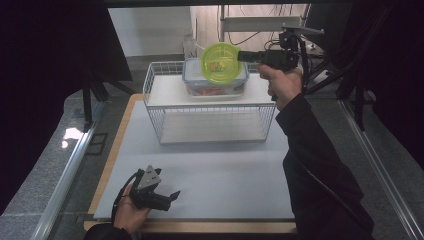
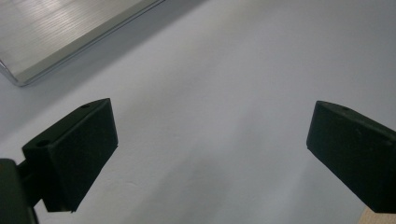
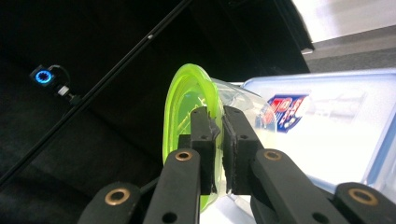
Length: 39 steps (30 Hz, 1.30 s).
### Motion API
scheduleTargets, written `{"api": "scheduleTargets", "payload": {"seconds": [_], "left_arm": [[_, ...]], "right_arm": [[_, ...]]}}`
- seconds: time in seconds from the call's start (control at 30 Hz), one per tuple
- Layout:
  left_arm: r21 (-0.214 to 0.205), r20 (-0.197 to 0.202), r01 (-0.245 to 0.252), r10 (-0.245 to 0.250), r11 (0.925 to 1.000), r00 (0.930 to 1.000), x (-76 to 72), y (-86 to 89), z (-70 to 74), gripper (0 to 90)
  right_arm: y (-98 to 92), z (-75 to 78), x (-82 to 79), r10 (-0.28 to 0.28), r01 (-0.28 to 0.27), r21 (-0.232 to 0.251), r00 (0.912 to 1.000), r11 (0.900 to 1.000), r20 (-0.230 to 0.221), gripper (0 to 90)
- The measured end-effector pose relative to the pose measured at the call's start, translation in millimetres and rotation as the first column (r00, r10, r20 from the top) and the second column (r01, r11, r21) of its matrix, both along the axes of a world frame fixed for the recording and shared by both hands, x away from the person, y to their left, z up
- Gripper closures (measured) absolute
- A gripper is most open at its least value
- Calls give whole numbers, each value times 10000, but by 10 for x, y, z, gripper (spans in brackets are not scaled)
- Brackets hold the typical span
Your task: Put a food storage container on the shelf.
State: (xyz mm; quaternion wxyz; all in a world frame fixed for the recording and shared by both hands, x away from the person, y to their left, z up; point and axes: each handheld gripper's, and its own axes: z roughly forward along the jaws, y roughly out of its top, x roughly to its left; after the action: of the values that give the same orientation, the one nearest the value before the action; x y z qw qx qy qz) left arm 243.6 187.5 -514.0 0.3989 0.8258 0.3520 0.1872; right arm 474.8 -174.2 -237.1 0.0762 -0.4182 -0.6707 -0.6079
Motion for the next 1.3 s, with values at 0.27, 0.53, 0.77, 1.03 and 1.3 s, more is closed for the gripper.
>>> {"api": "scheduleTargets", "payload": {"seconds": [0.27, 0.53, 0.77, 1.03, 1.3], "left_arm": [[-42, -10, 41, -41, 10000, 10000, -5, 7, 4, 21], [-70, -39, 67, -67, 10000, 10000, -11, 13, 3, 22], [-50, -72, 93, -93, 9999, 9999, -15, 14, 1, 23], [4, -99, 112, -112, 9999, 9999, -17, 13, -4, 24], [36, -125, 128, -127, 9999, 9998, -18, 7, -8, 25]], "right_arm": [[128, 16, 232, -441, 442, 50, 9987, 9990, -274, 842], [208, -91, 431, -726, 756, 300, 9931, 9967, -924, 840], [255, -128, 515, -1288, 1309, 141, 9863, 9913, -1027, 809], [330, -122, 535, -1862, 1830, -566, 9808, 9815, -579, 746], [364, -161, 552, -2166, 2118, -973, 9753, 9725, -424, 711]]}}
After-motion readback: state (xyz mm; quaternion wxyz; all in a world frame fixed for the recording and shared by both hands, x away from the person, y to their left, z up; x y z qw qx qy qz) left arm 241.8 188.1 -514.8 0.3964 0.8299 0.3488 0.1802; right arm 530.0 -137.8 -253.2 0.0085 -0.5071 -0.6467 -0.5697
